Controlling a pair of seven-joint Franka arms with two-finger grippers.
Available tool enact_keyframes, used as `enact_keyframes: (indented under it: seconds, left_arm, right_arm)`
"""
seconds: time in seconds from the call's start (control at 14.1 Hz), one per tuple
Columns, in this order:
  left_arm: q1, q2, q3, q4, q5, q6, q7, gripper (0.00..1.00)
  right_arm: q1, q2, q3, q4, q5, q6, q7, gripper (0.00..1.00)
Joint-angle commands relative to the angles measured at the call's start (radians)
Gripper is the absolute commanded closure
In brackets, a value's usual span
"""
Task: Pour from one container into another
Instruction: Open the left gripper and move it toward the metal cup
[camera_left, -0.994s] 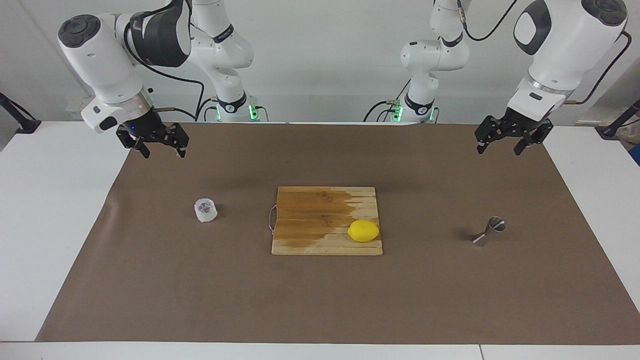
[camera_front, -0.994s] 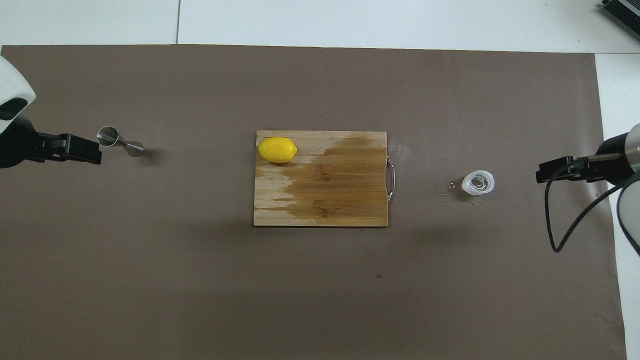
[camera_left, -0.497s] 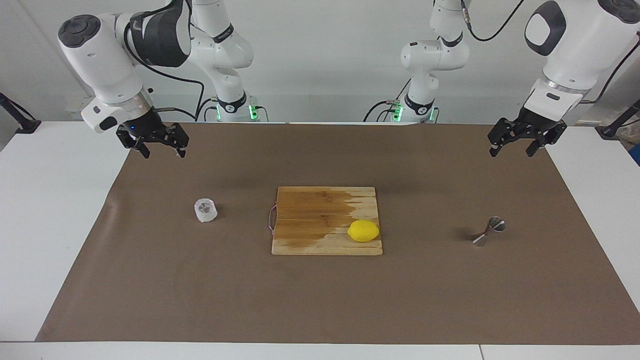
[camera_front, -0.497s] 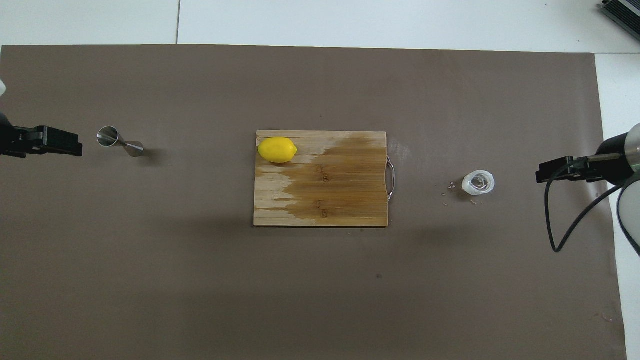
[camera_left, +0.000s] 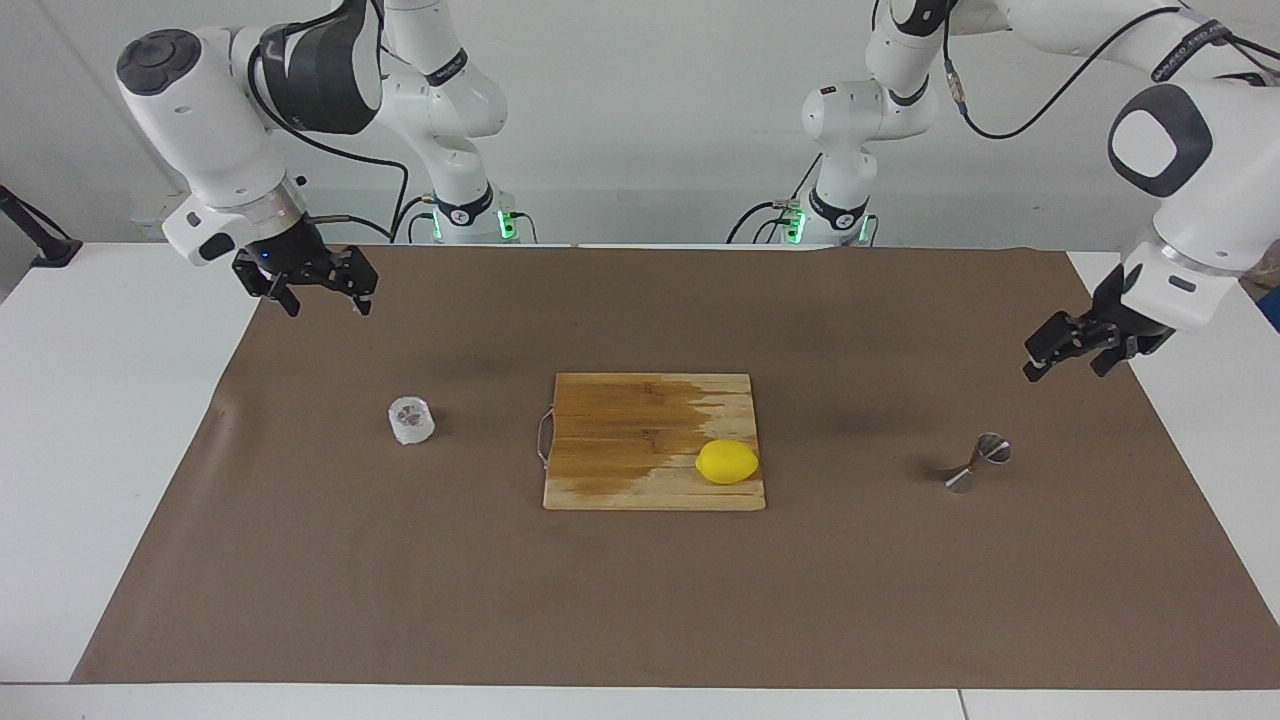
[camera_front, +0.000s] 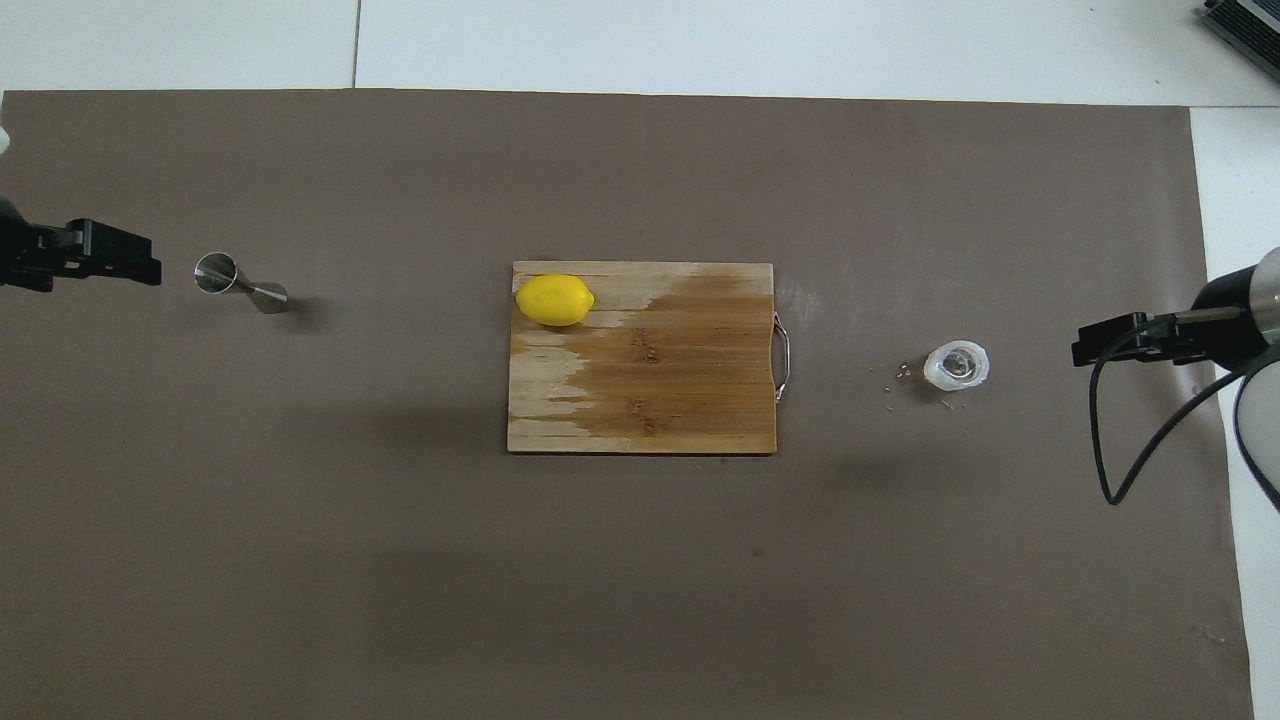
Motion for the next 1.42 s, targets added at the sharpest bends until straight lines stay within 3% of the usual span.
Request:
enact_keyframes:
  seconds: [0.0, 0.14, 0.35, 0.64, 0.78, 0.92, 1.06, 1.35]
  left_arm:
    - [0.049, 0.084, 0.002, 0.076, -0.11, 0.005, -0.126, 0.0]
    - [0.051, 0.13, 0.013, 0.094, -0.133, 0.008, -0.213, 0.0]
    - [0.126, 0.179, 0.012, 0.096, -0.27, 0.023, -0.318, 0.0]
    - [0.18, 0.261, 0.009, 0.091, -0.304, 0.041, -0.35, 0.0]
    - [0.196, 0.258, 0.01, 0.045, -0.368, 0.081, -0.352, 0.0]
    - [0.218, 0.209, 0.013, -0.102, -0.417, 0.165, -0.373, 0.0]
    - [0.22, 0.173, 0.013, -0.203, -0.464, 0.225, -0.553, 0.0]
    - [0.213, 0.162, 0.013, -0.254, -0.497, 0.247, -0.877, 0.0]
  right_arm:
    - [-0.01, -0.021, 0.006, -0.016, 0.005, -0.007, -0.009, 0.0]
    - [-0.01, -0.021, 0.006, -0.016, 0.005, -0.007, -0.009, 0.0]
    - [-0.01, -0.021, 0.006, -0.016, 0.005, -0.007, -0.009, 0.0]
    - [-0.01, -0.021, 0.006, -0.016, 0.005, -0.007, -0.009, 0.0]
    - [-0.01, -0.021, 0.006, -0.016, 0.005, -0.007, -0.009, 0.0]
    - [-0.01, -0.021, 0.006, -0.016, 0.005, -0.007, -0.009, 0.0]
    - [-0.01, -0.021, 0.006, -0.016, 0.005, -0.007, -0.009, 0.0]
    - [-0.01, -0.021, 0.006, -0.016, 0.005, -0.007, -0.009, 0.0]
